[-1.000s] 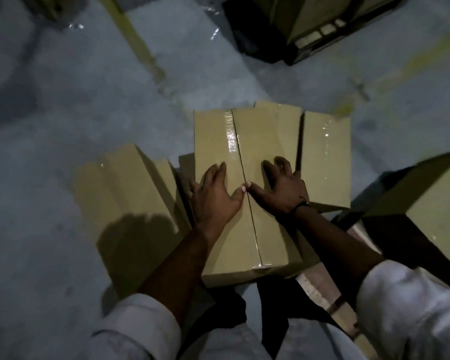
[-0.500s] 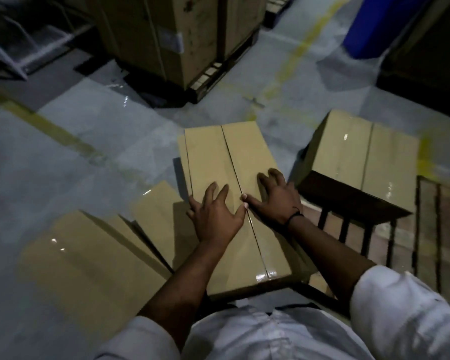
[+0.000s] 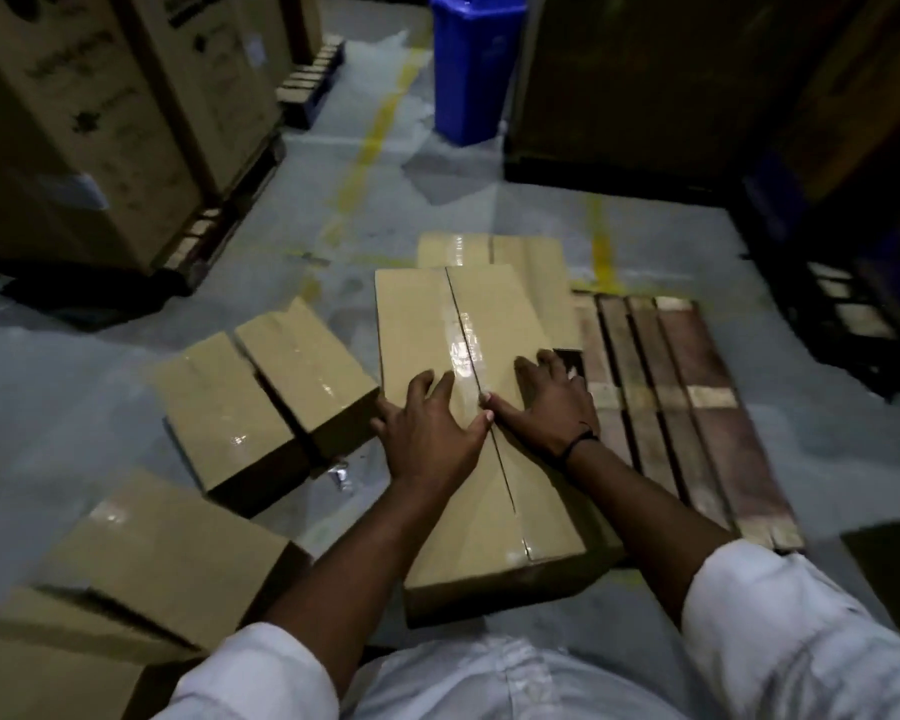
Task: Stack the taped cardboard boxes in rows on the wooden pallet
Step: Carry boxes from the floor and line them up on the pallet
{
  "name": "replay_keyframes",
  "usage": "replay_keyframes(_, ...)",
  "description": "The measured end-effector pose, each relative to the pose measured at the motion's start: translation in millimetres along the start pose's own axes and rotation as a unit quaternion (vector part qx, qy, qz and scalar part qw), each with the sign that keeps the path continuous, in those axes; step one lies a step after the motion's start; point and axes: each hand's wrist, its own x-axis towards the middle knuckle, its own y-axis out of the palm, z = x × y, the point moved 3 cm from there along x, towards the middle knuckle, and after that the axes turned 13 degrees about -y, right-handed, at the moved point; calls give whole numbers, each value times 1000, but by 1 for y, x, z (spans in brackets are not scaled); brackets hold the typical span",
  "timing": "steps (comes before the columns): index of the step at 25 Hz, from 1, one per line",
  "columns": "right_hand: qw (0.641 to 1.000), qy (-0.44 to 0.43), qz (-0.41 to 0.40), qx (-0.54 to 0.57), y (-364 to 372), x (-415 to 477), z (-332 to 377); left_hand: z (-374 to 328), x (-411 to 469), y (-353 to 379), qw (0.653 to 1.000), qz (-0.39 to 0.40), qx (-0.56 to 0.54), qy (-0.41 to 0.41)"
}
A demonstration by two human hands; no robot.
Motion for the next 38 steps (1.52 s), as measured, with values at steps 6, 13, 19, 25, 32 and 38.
replay_keyframes(6,997,77,-24,-3,-55,-24,-94,-97,-23,31,995,52,0,85)
replay_keyframes(13,984,173,-45,19,-84,-4,-151,-175,5,56,982,85,2,169)
replay_keyframes(19,969,228,-83,42,-104,13,-195,-236,34,84,964,119,19,236)
replay_keyframes(25,957,272,-88,49,-105,16,-258,-288,39,125,954,130,53,266)
replay_keyframes(32,961,253,-66,88,-105,25,-379,-366,13,199,958,129,96,236)
replay_keyframes(38,976,189,-23,104,-122,29,-475,-431,-11,253,968,103,100,205)
